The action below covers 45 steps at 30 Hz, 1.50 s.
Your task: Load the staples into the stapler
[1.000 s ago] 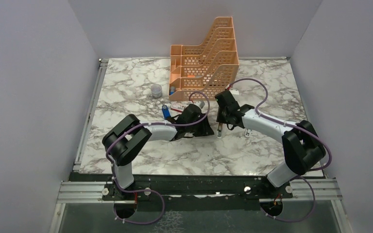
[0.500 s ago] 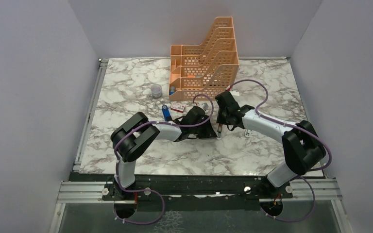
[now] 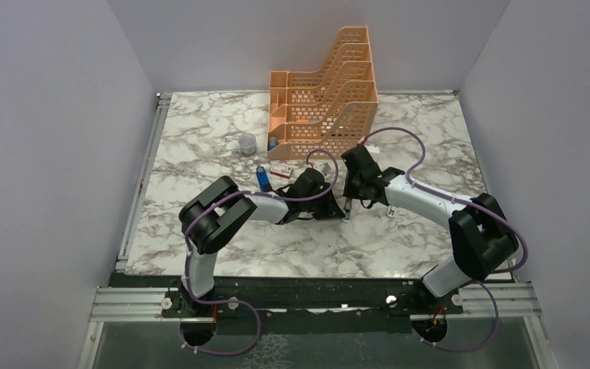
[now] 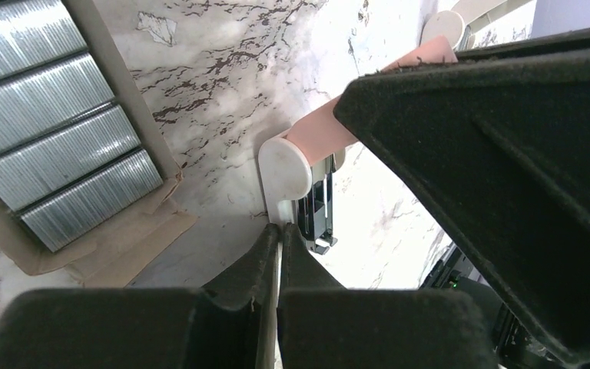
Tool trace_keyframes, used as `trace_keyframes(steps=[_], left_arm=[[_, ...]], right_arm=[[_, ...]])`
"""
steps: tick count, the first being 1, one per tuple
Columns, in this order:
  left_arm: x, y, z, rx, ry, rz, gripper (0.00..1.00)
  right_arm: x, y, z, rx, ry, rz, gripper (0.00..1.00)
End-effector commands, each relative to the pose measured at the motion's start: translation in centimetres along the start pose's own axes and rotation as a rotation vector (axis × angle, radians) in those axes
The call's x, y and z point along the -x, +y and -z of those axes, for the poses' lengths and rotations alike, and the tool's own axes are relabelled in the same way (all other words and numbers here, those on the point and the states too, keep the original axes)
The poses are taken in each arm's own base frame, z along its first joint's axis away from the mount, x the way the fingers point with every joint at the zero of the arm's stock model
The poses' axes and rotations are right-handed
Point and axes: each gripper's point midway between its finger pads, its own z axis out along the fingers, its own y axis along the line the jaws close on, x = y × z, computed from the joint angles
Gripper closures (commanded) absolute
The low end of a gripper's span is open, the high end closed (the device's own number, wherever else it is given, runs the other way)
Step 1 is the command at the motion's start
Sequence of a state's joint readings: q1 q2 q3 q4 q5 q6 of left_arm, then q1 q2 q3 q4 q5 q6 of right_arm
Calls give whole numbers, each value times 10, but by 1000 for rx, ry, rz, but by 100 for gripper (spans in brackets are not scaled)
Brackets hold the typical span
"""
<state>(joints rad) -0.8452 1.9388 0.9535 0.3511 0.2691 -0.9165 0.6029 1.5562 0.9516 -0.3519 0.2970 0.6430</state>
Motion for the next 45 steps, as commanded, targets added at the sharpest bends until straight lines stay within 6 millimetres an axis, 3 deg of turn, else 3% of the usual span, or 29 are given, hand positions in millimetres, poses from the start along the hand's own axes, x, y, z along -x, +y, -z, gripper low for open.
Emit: trace_keyframes(steps=[1,11,21,33,45], left_arm=[[-24,27,-9,61,64,26,100],[-26,42,-11,114,59,40,100],[-25,51,-10,134,61,69,100],[-23,53,-10,134,61,71,100],[-20,44,-2,105,51,68,97]], right_arm=[[-8,15,19,80,36,11,75],[-37,12,39,89,95,48,77],[-54,12,39,89,112,58,78],[-74,6,31,42,141,80,79],[-102,-12,9,-66,199,118,78]])
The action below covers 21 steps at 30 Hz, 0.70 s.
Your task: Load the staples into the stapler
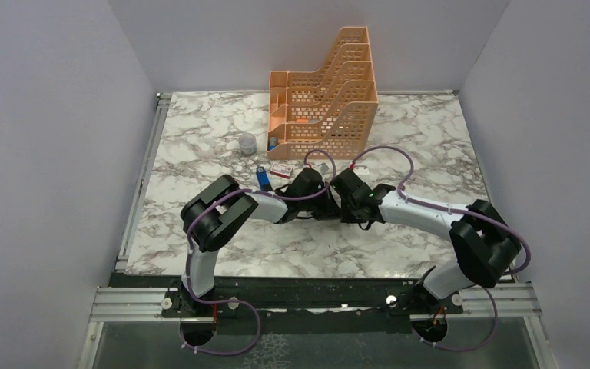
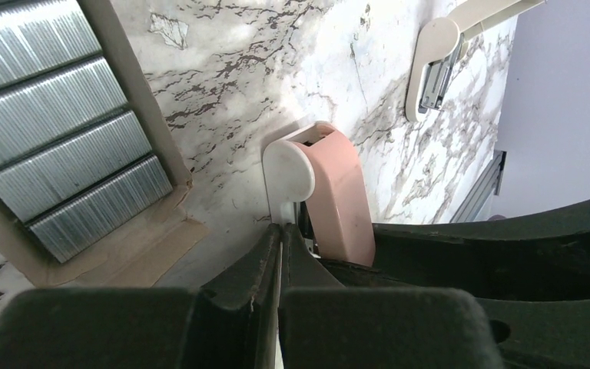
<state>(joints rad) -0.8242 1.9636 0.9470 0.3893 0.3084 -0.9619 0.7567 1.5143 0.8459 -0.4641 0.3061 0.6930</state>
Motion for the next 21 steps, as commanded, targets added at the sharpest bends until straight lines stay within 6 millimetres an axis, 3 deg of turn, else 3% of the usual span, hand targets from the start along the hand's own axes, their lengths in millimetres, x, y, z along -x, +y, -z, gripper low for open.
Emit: trace_keyframes(steps=[1,9,16,21], left_arm=[[-18,40,2,125,30,12,97],[-13,36,8,122,5,-1,93],[-7,34,13,129,-14,-8,86],[-2,33,19,158,-37,-25,80]], right_arm=[[-24,-5,-17,-40,60,-14,78],[-28,-8,-27,-68,73,-3,77],[4,-4,-6,-46,-36,-3,67],[14,-5,3,-61,-62,-13,55]])
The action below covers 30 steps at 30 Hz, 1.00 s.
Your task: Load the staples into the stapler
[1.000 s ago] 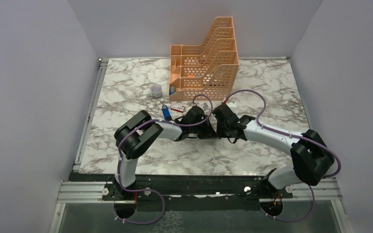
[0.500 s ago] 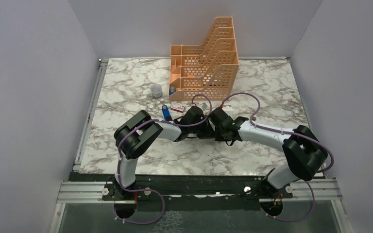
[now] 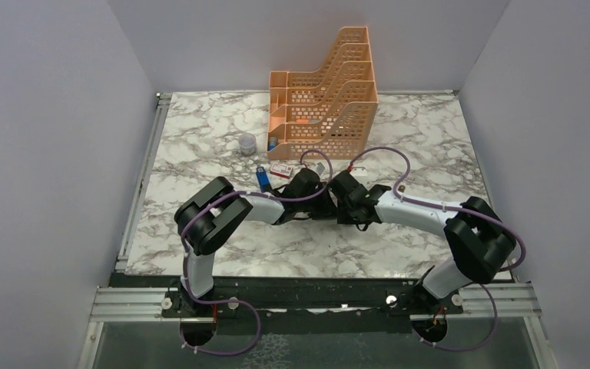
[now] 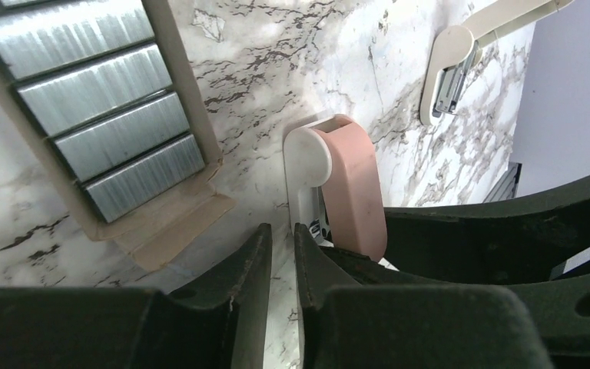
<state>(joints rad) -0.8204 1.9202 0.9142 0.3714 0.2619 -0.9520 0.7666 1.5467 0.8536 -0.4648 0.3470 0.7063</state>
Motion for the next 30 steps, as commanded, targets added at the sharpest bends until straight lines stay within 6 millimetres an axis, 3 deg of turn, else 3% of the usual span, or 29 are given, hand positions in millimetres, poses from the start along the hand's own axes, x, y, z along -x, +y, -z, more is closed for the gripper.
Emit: trace_keyframes(steps=[1,4,8,19,30], left_arm=[[-5,29,10,130,-4,-24,80],[-5,31,13,143,-11,-25,78],[-2,32,19,159,-36,-24,78],[16,12,46,138,-100,-30,70],[49,17,88,240,-255,-59,64]], right_arm=[[17,-2,11,-12,-61,-22,52],[22,-2,18,-2,-80,-35,45],[25,-3,21,0,-96,-42,44],[6,0,-7,-24,-22,-43,43],[15,6,-29,-24,-33,-50,58]])
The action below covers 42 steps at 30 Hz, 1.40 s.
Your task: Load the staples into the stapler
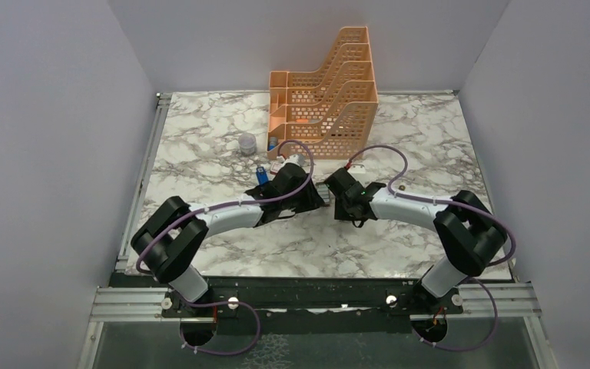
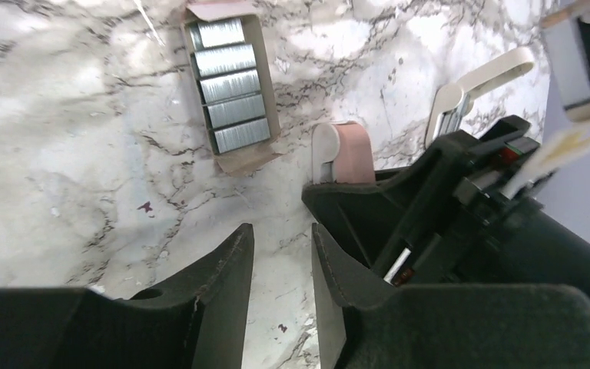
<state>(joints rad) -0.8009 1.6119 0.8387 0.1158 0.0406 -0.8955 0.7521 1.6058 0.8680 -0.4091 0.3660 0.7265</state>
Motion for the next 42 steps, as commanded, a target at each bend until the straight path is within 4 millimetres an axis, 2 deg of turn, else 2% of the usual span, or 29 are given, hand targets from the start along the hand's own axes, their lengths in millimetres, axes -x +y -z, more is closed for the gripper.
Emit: trace_keyframes(steps=[1,9,12,16,18,21,23,26,31,33,36,42], left_arm=[[19,18,17,87,-89,-19,64],[28,23,31,85,-124,-16,64],[28,22,33,79,-127,-21,64],[30,21,36,72,-134,-31,62],[32,19,38,60,-141,-29,59],[36,13,41,25,-154,-35,57],[39,11,43,17,-162,-42,55],[42,8,45,9,-168,-54,54],[42,6,45,-5,-153,-75,50],[40,7,44,-2,-145,-78,49],[39,11,42,6,-139,-72,47],[41,10,41,1,-135,-65,46]], right_arm=[[11,5,-17,-8,-21,-13,59],[53,9,-44,-13,-94,-38,62],[66,10,-47,-23,-107,-42,62],[83,8,-29,-15,-142,-46,52],[94,10,-12,27,-143,-62,48],[114,1,16,59,-179,-100,42],[127,-13,32,49,-216,-130,39],[137,-52,46,-48,-262,-178,37],[136,-131,55,-271,-289,-315,31],[136,-152,56,-313,-291,-358,27],[136,-171,51,-334,-281,-397,25],[127,-182,28,-371,-210,-416,27]])
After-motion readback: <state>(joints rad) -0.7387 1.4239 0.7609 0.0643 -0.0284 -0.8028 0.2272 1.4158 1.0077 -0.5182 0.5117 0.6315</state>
